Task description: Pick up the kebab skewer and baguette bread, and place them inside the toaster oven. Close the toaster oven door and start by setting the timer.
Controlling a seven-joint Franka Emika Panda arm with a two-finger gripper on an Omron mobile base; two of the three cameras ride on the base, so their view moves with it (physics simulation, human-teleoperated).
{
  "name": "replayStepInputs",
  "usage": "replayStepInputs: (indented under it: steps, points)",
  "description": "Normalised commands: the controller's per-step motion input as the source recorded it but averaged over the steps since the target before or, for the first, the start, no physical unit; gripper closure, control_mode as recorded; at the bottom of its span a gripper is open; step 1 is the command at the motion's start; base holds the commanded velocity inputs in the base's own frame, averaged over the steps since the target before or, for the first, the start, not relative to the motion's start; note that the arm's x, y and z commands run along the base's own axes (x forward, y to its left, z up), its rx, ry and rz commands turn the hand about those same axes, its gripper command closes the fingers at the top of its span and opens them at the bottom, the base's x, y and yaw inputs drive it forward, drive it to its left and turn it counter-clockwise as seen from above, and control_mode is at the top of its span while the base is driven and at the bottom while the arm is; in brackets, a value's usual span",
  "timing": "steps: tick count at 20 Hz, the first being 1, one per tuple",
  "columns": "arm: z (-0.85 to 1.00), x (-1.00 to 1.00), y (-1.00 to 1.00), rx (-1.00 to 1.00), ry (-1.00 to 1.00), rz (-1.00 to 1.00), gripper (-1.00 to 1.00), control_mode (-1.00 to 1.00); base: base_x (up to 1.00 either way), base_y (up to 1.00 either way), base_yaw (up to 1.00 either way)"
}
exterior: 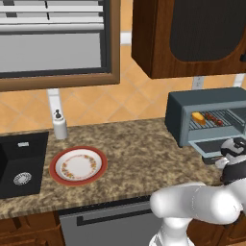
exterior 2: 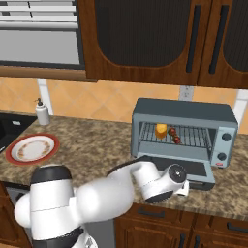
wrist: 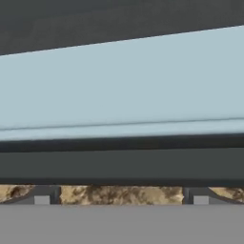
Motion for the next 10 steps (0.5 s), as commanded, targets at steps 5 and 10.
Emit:
replayStepInputs:
  steps: [5,10]
  points:
    - [0.43,0.49,0.00,0.00,-0.13,0.00,-1.00,-1.00,0.00,0.00,0.00]
    - [0.47,0.51,0.04,0.00,-0.16,0.00,-1.00,-1.00,0.00,0.00,0.00]
